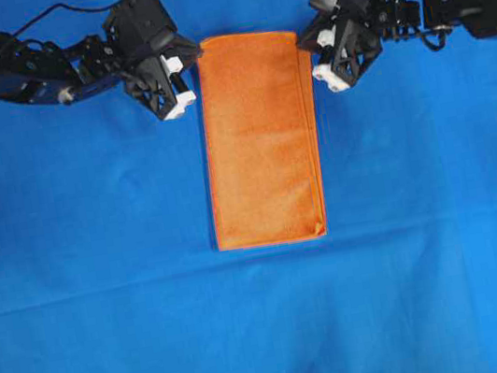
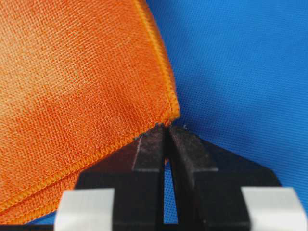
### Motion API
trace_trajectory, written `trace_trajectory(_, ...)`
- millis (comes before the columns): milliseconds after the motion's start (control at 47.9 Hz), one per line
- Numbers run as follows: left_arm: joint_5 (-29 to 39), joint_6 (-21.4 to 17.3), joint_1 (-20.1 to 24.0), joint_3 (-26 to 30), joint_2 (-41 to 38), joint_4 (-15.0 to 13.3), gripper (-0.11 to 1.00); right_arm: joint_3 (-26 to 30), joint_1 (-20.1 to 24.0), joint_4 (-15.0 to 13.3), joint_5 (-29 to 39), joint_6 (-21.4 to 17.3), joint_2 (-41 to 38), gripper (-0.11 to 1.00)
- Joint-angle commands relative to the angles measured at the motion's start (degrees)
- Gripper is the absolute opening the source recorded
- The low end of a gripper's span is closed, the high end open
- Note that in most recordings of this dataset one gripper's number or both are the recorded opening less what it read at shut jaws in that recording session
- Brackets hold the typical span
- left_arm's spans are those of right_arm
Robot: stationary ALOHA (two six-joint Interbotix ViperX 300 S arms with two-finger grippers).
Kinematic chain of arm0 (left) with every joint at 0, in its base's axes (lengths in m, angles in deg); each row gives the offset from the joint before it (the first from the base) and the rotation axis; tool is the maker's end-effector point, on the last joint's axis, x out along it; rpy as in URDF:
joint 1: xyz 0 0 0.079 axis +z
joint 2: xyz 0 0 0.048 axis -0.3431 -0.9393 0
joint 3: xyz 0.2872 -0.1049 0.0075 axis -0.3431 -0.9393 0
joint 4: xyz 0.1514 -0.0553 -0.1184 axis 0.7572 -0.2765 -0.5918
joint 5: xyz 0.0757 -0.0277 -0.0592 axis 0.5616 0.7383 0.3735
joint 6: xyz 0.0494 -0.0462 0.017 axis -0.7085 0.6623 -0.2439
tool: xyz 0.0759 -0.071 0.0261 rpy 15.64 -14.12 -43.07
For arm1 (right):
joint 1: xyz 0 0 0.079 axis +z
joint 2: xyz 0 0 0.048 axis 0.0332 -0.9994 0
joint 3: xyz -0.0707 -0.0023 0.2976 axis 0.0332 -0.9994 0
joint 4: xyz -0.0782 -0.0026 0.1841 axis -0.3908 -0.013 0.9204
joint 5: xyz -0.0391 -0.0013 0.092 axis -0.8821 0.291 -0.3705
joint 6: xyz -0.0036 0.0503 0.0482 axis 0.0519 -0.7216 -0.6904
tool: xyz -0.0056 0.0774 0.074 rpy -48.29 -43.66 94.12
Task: Fold the orange towel.
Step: 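Pinch the top corners and fold them down onto the bottom half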
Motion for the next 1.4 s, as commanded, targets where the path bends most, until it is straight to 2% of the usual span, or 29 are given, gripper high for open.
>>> trace_trajectory(0, 2.02, -0.09, -0.09, 0.18, 3.78, 0.0, 0.02, -0.18, 0.09, 0.18, 0.88, 0.0, 3.78, 0.02)
trace_trajectory(251, 8.53, -0.35, -5.01, -1.49, 13.1, 0.0, 0.02, -2.55, 4.22, 0.18, 1.23, -0.79, 10.37, 0.02)
trace_trajectory(522, 11.6, 0.62, -12.66, -3.52, 18.28, 0.09, 0.02, -4.48, 14.06, 0.26, 8.17, -3.96, 17.23, 0.02)
trace_trajectory(773, 12.74, 3.16, -19.78, -4.04, 18.11, 0.0, 0.02, -4.75, 21.45, 0.26, 12.22, -7.91, 17.4, 0.02)
trace_trajectory(1003, 12.22, 5.45, -23.38, -5.01, 15.38, 0.0, 0.02, -4.83, 25.31, 0.26, 12.74, -10.46, 15.29, 0.02)
trace_trajectory(1378, 5.27, 6.59, -30.76, -4.22, 7.73, -0.09, 0.02, -2.99, 31.38, 0.35, 11.87, -15.12, 6.5, 0.02)
